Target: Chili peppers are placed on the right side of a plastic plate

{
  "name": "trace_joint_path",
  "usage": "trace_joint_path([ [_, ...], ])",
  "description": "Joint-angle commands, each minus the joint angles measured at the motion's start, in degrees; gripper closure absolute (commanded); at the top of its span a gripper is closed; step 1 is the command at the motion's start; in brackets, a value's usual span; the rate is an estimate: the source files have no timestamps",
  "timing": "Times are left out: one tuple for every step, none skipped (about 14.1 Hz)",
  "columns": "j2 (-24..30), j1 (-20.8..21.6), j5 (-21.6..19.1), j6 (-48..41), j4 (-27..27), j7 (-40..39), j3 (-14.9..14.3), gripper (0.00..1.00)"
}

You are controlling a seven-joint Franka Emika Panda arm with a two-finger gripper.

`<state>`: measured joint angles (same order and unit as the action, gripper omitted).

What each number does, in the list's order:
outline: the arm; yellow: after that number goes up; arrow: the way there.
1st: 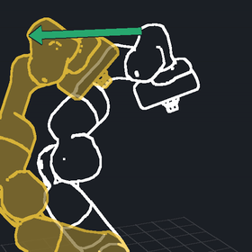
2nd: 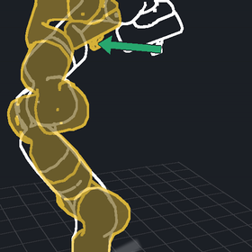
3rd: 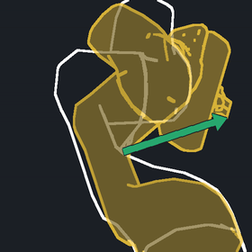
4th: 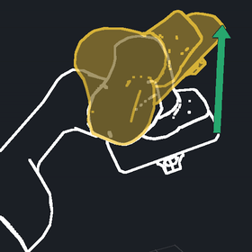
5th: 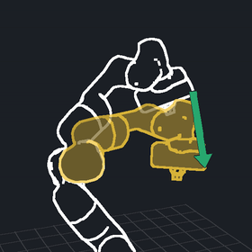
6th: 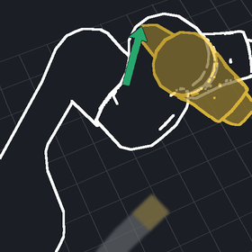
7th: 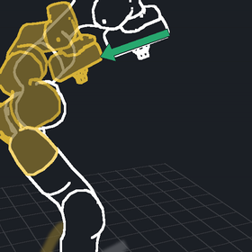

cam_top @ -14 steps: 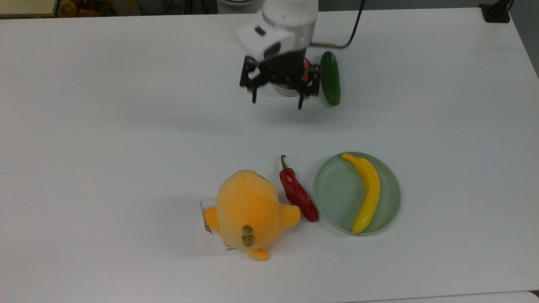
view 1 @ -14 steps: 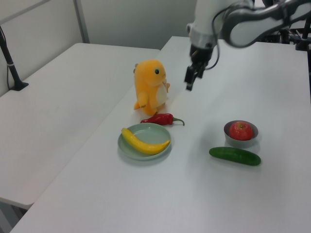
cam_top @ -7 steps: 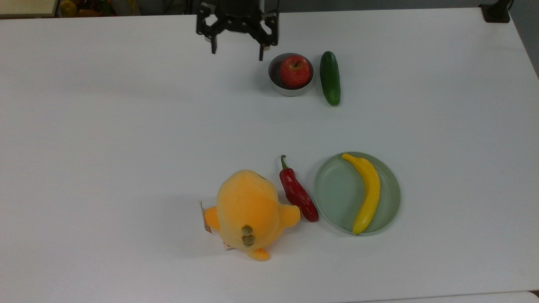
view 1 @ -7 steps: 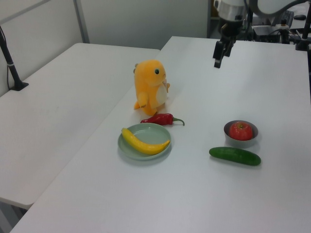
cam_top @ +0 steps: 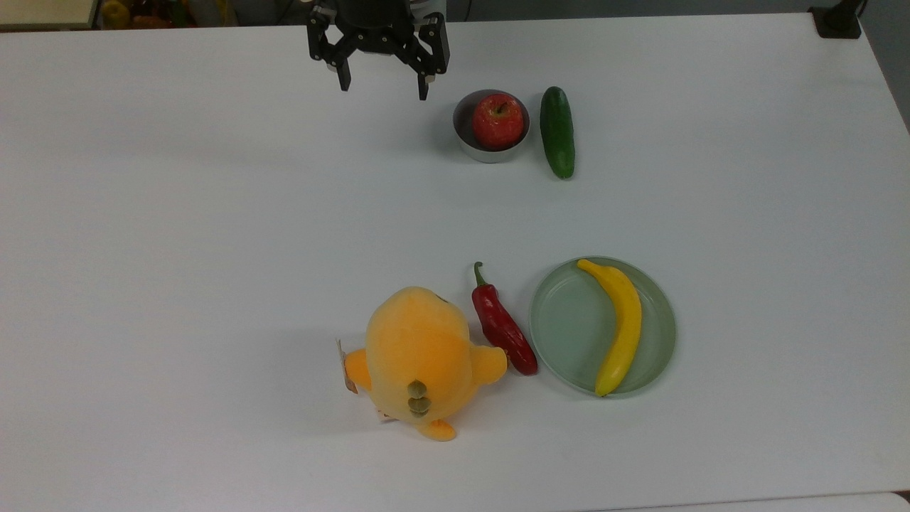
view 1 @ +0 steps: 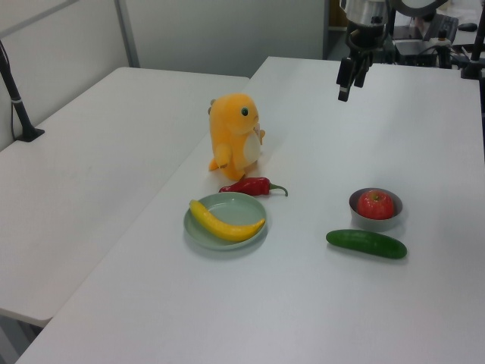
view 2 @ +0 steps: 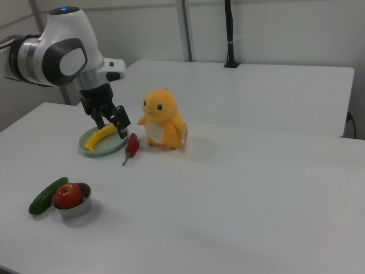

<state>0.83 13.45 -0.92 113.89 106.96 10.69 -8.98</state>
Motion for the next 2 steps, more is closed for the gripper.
trace_joint_path([
  [0.23, -0.18, -1.55, 2.3, 0.71, -1.11, 0.1, 0.0],
  [0.23, -0.09, -1.55, 2.3, 0.79, -1.2, 0.1, 0.0],
])
